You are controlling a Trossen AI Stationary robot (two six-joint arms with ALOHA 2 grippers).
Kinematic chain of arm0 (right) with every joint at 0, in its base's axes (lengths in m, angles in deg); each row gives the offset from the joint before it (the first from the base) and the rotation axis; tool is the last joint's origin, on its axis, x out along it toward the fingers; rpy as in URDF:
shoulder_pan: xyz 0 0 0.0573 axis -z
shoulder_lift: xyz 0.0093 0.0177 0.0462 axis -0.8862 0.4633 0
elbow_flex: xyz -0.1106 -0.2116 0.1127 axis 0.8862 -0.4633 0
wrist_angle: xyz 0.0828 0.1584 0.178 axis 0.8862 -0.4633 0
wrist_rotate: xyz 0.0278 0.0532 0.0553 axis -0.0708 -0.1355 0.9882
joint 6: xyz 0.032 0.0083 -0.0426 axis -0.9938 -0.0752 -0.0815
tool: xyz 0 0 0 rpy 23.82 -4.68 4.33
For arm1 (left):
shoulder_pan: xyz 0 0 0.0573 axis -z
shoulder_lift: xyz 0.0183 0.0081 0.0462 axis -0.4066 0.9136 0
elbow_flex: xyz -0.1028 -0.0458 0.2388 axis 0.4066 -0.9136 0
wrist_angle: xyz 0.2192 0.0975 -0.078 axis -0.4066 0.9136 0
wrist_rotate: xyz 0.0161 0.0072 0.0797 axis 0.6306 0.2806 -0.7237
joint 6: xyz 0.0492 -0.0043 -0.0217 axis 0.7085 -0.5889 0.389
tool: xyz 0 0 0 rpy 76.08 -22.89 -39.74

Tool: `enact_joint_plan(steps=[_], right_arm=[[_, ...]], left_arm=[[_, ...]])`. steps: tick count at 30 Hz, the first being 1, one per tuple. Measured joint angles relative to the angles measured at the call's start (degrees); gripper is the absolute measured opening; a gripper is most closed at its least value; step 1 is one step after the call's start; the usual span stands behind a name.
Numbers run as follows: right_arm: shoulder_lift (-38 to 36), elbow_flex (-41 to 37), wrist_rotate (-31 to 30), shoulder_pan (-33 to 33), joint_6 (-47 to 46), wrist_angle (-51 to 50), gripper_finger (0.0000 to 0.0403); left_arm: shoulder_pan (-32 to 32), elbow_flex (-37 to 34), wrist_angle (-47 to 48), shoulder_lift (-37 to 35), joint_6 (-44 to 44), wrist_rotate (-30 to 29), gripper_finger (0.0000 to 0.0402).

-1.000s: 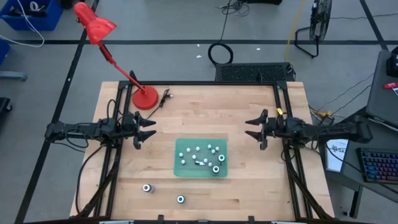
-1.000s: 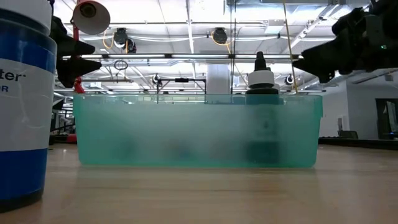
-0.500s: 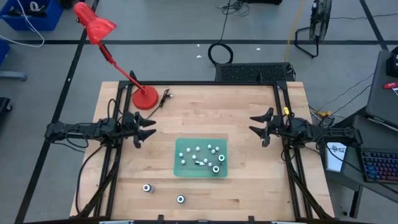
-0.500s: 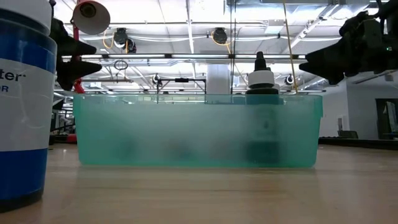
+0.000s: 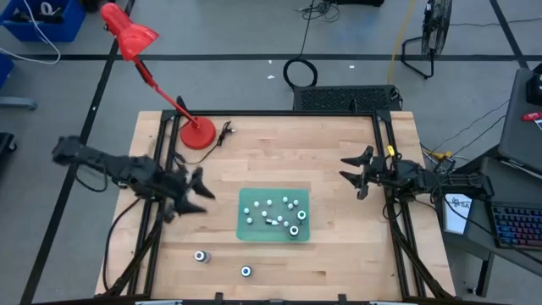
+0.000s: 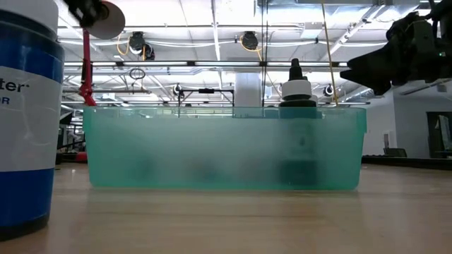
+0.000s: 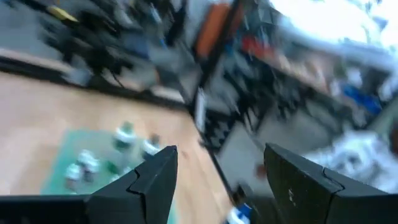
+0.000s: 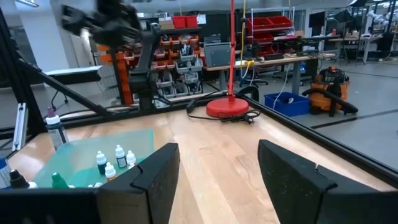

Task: Pick & Place food coloring
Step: Put the large violet food coloring bottle into the green bin

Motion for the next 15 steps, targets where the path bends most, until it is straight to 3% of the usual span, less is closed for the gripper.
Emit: enact_joint_plan(steps=[3,7,10,15], right_arm=[[0.0,0.0,-0.05,0.0,-0.02,0.88,0.0208],[0.0,-0.02,-0.05,0.0,-0.02,0.94,0.0208],[0.0,-0.04,-0.04,0.0,-0.02,1.06,0.0208],[0.0,-0.04,-0.03,0.0,-0.02,1.16,0.0208]], left_arm=[[7.06,11.24,8.3,13.82,0.76,-2.48,0.0241],[15.04,26.11,27.28,31.28,-2.04,-9.18,0.0241],[19.46,35.11,38.24,42.5,-12.82,-12.23,0.0241],[23.31,45.5,50.56,56.74,-31.43,-7.52,0.0241]])
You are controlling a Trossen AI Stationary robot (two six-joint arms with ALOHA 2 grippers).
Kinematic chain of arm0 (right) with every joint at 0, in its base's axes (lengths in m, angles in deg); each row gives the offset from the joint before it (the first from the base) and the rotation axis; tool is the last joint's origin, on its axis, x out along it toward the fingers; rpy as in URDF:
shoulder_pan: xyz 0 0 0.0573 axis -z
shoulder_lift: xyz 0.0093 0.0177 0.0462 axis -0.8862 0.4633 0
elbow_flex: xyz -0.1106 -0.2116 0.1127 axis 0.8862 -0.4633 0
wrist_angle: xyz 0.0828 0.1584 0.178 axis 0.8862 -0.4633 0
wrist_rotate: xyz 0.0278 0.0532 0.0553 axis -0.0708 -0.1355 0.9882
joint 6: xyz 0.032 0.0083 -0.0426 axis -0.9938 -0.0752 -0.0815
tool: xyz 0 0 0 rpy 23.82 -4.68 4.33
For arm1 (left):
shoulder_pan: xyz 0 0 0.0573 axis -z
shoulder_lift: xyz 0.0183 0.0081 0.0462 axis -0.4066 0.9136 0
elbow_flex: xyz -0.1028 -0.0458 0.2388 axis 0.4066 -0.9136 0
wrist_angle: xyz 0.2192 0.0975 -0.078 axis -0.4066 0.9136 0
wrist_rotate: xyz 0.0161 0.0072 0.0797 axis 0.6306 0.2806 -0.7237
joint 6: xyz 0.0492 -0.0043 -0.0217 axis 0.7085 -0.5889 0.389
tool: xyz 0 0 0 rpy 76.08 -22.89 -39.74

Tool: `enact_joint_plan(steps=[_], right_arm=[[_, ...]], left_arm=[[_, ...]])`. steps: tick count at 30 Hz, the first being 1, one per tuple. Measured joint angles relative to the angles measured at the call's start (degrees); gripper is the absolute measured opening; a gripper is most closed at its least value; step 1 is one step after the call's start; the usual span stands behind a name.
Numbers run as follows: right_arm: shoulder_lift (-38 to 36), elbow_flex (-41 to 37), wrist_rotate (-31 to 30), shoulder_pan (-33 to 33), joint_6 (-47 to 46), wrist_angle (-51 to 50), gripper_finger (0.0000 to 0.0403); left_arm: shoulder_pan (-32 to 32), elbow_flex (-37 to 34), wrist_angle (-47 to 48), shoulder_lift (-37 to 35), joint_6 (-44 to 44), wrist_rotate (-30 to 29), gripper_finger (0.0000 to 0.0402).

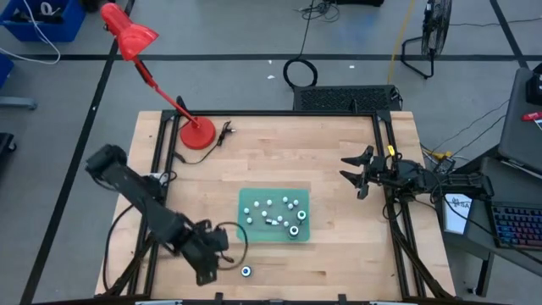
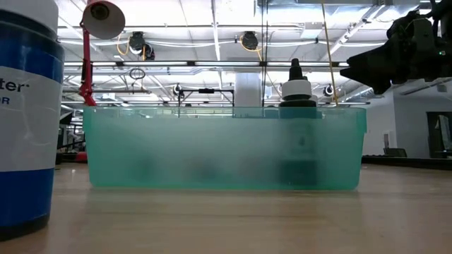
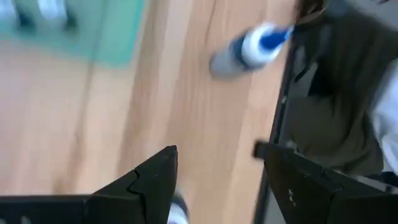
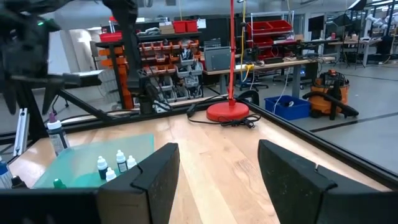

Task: Pick & Place food coloring
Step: Put the large violet food coloring bottle into the green bin

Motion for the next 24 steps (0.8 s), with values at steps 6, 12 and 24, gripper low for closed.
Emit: enact_joint_plan(steps=[6,12,24], right_arm=[[0.02,0.0,0.0,0.0,0.0,0.07,0.0208],[0.01,0.0,0.01,0.0,0.0,0.12,0.0208],[0.0,0.0,0.02,-0.01,0.0,0.11,0.0208]], left_arm=[[1.46,6.39,11.11,8.73,-10.34,4.75,0.0241],[0.19,7.34,22.2,9.57,-15.29,4.35,0.0241],[-0.53,7.29,26.86,9.43,-18.88,2.67,0.0241]])
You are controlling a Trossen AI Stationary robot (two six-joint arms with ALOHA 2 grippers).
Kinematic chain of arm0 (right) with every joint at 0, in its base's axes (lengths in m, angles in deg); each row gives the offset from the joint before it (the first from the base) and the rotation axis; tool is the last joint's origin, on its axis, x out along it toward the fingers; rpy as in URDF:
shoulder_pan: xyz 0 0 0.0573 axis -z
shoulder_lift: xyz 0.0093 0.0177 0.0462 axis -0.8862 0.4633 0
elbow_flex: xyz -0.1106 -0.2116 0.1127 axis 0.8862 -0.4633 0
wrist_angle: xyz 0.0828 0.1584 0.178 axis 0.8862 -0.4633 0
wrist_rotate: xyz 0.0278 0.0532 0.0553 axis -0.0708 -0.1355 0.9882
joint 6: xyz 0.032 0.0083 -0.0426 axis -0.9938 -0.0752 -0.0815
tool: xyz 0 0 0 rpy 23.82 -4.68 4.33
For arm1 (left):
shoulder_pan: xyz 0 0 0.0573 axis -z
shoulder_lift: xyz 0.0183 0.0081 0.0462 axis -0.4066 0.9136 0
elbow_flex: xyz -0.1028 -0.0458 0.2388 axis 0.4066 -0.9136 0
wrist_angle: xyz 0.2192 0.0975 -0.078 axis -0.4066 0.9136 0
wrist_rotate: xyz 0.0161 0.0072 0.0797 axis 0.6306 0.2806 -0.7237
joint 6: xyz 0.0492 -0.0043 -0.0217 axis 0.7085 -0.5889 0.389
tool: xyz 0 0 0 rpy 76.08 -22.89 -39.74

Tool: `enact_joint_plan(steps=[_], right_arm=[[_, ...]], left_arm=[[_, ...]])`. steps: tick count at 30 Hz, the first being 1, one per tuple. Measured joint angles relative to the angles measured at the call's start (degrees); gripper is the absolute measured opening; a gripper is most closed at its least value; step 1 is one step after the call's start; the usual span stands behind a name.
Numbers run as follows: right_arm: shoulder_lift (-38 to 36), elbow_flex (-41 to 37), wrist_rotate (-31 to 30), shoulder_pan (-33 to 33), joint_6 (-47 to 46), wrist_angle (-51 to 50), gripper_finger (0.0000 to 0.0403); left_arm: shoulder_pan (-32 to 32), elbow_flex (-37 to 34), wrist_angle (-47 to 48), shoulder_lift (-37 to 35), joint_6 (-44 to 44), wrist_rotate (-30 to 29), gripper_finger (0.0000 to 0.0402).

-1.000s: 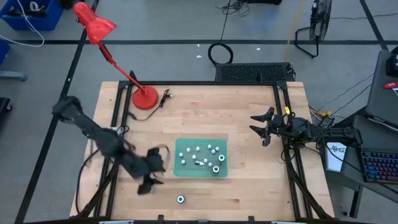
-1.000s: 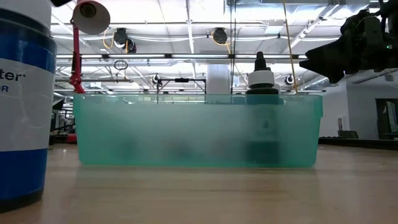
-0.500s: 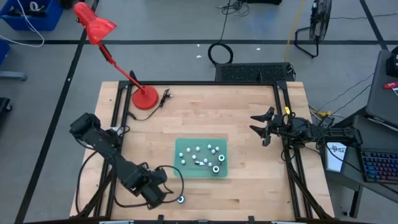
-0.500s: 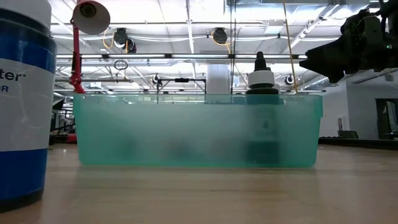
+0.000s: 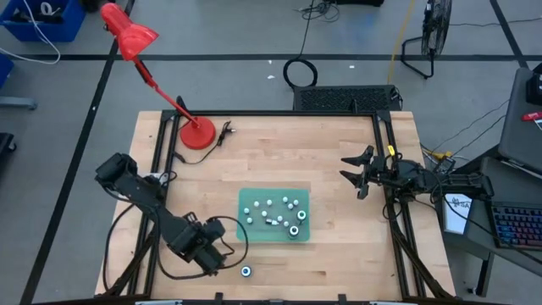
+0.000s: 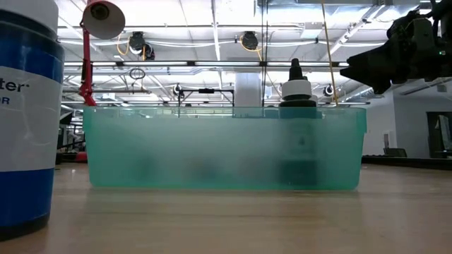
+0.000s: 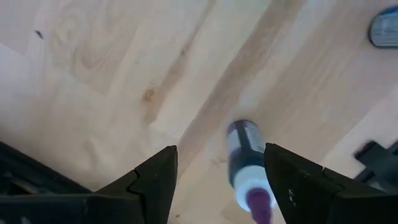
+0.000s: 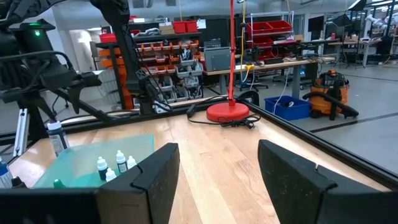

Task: Pick & Place food coloring
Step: Put the large violet food coloring bottle into the green bin

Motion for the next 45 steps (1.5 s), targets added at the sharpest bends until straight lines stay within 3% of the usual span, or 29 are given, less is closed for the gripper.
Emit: enact_joint_plan(steps=[19,41,45], right_arm=[[0.0,0.0,0.02,-0.01,0.02,-0.01,0.0208],[0.0,0.0,0.02,0.01,0.01,-0.01,0.0208],[0.0,0.0,0.02,0.01,0.0,-0.01,0.0208]], left_arm=[[5.93,-6.01,-8.86,-0.02,-8.32,6.5,0.0241],[6.4,-6.01,-8.75,-0.02,-7.52,3.01,0.0241],[6.42,-6.01,-8.71,-0.02,-7.91,3.06,0.0224]])
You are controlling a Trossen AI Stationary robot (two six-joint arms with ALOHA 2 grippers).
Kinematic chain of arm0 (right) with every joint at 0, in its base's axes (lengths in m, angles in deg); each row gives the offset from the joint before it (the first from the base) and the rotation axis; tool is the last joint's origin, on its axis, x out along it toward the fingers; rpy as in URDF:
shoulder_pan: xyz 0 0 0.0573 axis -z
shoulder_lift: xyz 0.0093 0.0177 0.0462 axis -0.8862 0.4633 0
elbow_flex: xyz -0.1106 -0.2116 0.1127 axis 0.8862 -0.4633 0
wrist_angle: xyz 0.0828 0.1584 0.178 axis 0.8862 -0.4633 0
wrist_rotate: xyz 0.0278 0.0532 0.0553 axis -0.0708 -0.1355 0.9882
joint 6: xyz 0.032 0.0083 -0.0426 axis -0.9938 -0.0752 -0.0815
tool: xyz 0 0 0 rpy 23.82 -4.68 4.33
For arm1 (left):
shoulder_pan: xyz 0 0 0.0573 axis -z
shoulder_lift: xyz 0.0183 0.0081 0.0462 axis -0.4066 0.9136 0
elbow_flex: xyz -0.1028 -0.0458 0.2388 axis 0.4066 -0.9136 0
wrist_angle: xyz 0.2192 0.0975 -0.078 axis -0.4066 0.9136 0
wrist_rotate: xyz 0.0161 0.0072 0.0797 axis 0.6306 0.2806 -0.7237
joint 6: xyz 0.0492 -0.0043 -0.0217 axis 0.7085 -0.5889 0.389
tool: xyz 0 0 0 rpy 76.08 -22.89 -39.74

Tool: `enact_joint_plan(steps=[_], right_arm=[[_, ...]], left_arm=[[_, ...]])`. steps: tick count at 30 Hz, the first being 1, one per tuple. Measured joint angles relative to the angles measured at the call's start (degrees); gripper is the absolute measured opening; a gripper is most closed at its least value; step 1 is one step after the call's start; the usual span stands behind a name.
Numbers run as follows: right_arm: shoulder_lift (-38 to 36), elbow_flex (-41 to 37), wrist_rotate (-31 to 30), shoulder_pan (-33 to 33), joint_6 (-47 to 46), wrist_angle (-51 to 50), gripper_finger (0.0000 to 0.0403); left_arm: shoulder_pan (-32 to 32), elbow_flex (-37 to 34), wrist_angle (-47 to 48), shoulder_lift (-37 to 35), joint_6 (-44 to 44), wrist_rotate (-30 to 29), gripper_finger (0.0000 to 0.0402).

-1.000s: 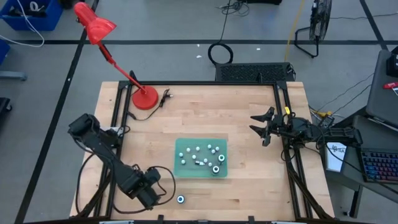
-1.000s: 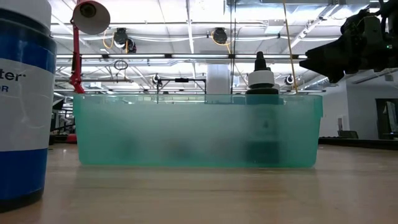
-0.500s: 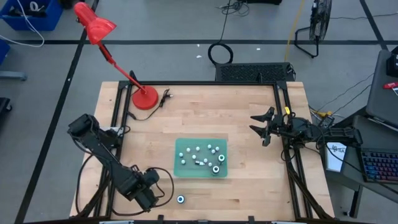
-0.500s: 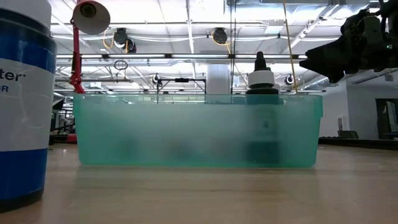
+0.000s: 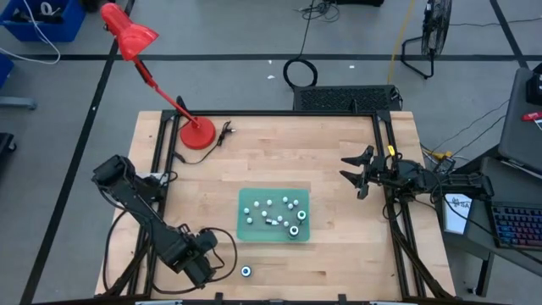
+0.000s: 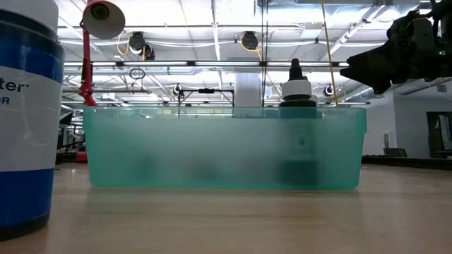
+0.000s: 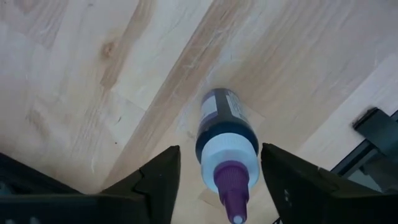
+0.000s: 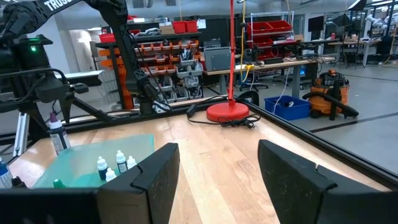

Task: Pick & Place food coloring
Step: Put the large violet food coloring bottle into the green bin

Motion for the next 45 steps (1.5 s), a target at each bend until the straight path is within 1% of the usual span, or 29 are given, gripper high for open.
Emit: enact_joint_plan(steps=[2,7,8,13,17,21,27,30,34,38,41,45], right_arm=[[0.0,0.0,0.0,-0.02,0.0,0.0,0.0208],[0.0,0.0,0.0,-0.02,0.0,0.0,0.0208],[0.0,0.0,0.0,-0.02,0.0,0.0,0.0208],[0.0,0.0,0.0,-0.02,0.0,0.0,0.0208],[0.0,0.0,0.0,-0.02,0.0,0.0,0.0208],[0.0,0.0,0.01,-0.01,0.01,0.0,0.0208],[0.0,0.0,0.02,0.0,0.02,0.0,0.0208],[0.02,0.0,0.01,-0.01,0.01,0.0,0.0208],[0.0,-0.02,0.02,-0.02,0.02,0.0,0.0208],[0.0,0.0,0.0,-0.01,0.02,-0.02,0.0208],[0.02,0.0,0.01,-0.02,0.01,0.0,0.0208],[0.0,0.0,0.0,0.0,0.02,0.0,0.0208]], left_arm=[[-0.01,0.0,0.0,0.0,0.31,-0.02,0.0201],[-0.01,0.0,-0.03,-0.01,1.78,-0.04,0.0126],[0.0,0.0,-0.04,-0.02,2.45,-0.17,0.012],[-0.42,0.31,0.05,-0.03,7.45,-0.97,0.012],[-1.85,3.61,0.42,0.0,13.67,-1.55,0.012],[-3.73,10.45,4.27,0.0,21.37,-2.76,0.012],[-8.42,23.46,12.7,0.0,31.89,-9.85,0.012],[-12.31,27.9,13.7,-0.08,37.77,-12.06,0.012],[-18.16,28.85,13.16,0.19,47.44,-11.71,0.012],[-22.94,28.11,13.92,2.95,53.21,-10.56,0.012],[-24.85,28.11,13.74,5.89,57.41,-8.83,0.012],[-25.53,28.11,13.67,10.06,60.74,-7.08,0.012]])
